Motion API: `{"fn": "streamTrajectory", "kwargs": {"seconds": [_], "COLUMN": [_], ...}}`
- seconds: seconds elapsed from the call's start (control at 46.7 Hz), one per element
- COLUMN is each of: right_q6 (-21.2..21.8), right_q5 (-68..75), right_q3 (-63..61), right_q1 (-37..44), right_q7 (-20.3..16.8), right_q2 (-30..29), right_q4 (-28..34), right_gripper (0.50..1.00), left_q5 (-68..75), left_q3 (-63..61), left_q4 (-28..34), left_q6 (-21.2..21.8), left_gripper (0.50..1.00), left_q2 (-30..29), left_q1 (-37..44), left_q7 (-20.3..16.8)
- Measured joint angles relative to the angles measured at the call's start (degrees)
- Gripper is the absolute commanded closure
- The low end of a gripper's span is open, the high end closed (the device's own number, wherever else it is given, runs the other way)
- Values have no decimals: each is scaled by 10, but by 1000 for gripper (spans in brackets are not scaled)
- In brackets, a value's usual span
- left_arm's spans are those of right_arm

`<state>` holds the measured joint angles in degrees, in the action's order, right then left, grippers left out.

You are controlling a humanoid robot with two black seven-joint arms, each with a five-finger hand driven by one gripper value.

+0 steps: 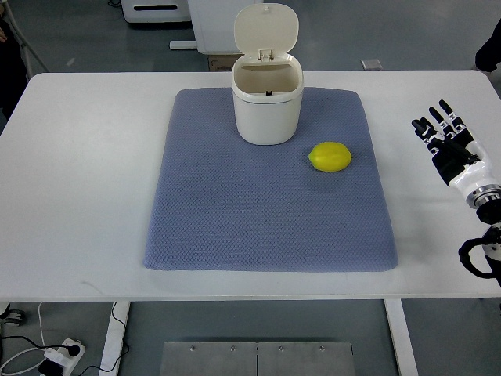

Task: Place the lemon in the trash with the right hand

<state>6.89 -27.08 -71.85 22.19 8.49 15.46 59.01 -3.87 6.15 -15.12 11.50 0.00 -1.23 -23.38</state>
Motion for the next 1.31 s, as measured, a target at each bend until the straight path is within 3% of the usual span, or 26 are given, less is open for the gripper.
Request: {"fn": "streamTrajectory", "kwargs": {"seconds": [0.685, 0.942, 1.305], "right_q6": [12, 50, 55], "right_q5": [5, 6, 6], "right_q3": [1, 8, 35], "right_q1": [9, 9, 13], "right_q7": [5, 11, 6], "right_q2": [1, 5, 8], "right_q4": [-8, -6, -31], "right_gripper": [500, 500, 500], "left_q5": [0, 0, 0], "left_q3": [0, 0, 0], "left_q4": [0, 0, 0], "left_q6": [0, 0, 0], "left_gripper": [500, 500, 500], "left_q2": [0, 0, 0], "left_q1": [0, 0, 0], "left_q7": [0, 0, 0]}}
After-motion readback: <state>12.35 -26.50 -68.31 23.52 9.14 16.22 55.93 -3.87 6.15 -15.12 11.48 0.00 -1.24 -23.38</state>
